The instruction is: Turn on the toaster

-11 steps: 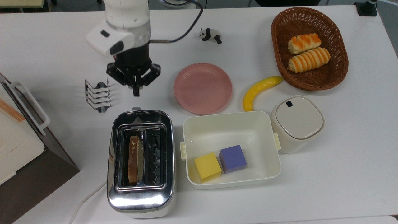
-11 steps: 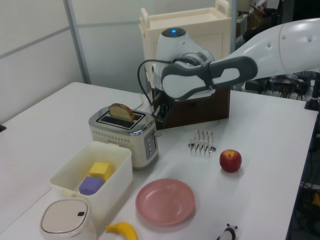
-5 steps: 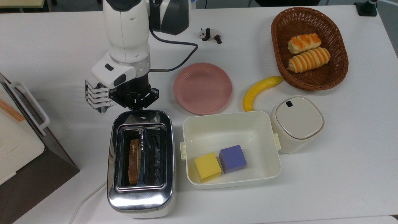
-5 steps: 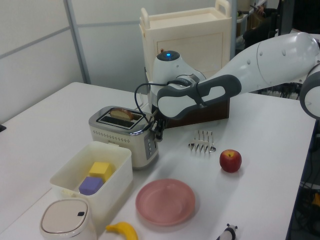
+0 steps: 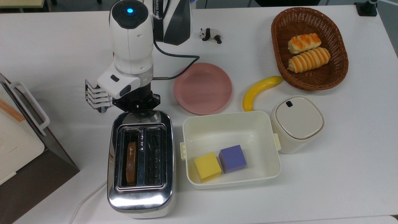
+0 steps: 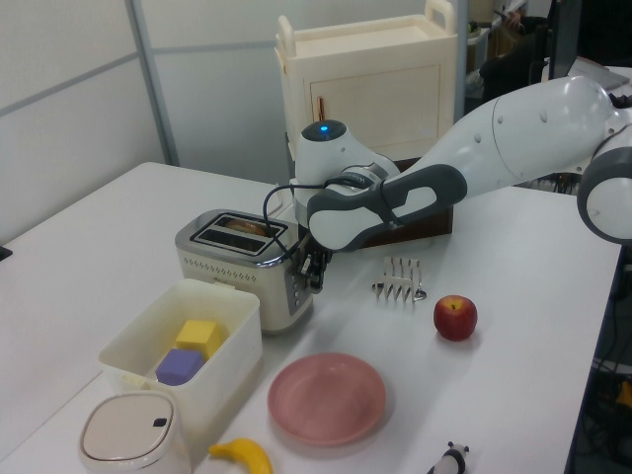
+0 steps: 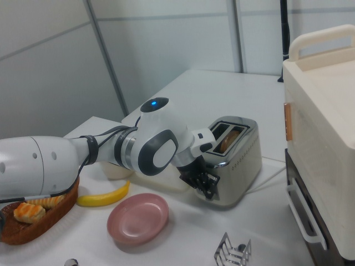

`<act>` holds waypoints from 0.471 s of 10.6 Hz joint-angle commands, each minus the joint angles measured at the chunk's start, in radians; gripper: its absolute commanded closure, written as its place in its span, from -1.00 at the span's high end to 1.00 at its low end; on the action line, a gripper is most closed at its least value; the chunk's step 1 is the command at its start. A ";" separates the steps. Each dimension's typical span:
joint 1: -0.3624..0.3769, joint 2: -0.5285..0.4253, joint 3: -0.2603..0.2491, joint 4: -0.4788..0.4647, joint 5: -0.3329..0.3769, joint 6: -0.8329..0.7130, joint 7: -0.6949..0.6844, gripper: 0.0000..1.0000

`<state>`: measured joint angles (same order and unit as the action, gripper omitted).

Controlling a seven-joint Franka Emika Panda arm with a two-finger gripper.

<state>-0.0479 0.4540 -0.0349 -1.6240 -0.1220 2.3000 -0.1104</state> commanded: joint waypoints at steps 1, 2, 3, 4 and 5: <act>0.002 -0.046 -0.005 -0.004 0.005 0.004 -0.009 -1.00; 0.000 -0.087 -0.003 -0.005 0.008 -0.007 -0.008 -1.00; 0.000 -0.115 0.000 -0.005 0.016 -0.043 -0.005 -1.00; 0.000 -0.142 0.001 -0.005 0.040 -0.085 -0.003 -1.00; 0.002 -0.167 0.001 -0.005 0.057 -0.120 -0.003 -0.93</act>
<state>-0.0497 0.3727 -0.0350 -1.5988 -0.1066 2.2614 -0.1098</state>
